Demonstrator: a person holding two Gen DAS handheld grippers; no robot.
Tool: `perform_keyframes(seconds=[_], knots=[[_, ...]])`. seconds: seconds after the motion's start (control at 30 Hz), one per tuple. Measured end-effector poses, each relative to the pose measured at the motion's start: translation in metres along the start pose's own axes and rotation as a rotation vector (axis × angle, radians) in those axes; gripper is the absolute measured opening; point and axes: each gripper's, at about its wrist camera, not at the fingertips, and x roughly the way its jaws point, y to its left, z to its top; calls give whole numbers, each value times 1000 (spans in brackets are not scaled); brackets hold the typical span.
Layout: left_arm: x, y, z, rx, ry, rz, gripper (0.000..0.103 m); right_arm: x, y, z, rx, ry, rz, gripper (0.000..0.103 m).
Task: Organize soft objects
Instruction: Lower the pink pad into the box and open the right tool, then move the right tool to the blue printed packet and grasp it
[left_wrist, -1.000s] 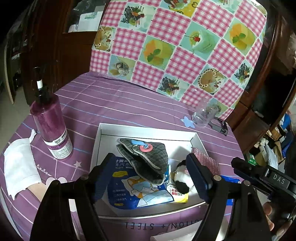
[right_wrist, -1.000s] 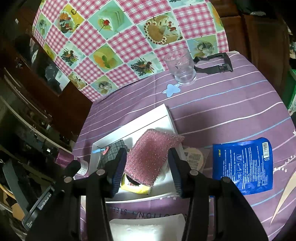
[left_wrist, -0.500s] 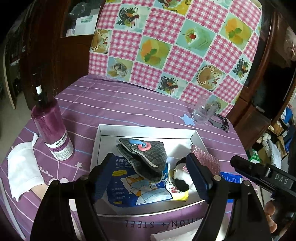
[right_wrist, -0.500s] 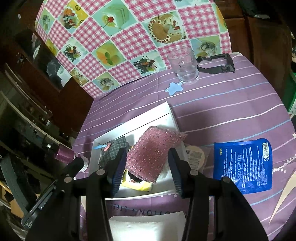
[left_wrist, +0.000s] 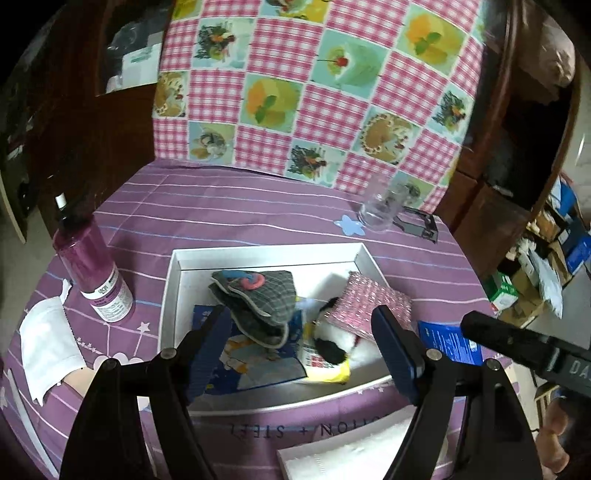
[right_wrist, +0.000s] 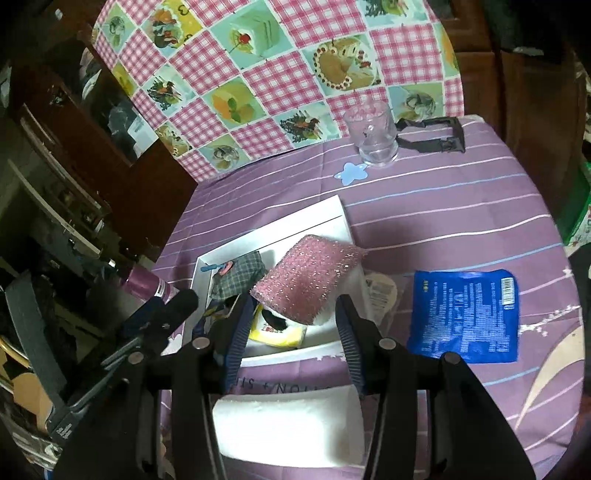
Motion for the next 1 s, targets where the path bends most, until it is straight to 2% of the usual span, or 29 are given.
perform_keyframes(seconds=[0.27, 0.47, 0.57, 0.8, 1.0], knots=[[-1, -29, -8, 67, 5, -32, 78, -15, -18, -5, 29, 34, -45, 48], [7, -57, -19, 135, 16, -82, 78, -14, -49, -5, 94, 98, -122, 48], [11, -72, -27, 188, 24, -74, 78, -19, -66, -4, 144, 112, -136, 48], [16, -100, -45, 275, 35, -99, 78, -31, -89, -1, 164, 103, -218, 48], [21, -118, -57, 337, 40, -100, 78, -27, -117, 4, 186, 109, -234, 48]])
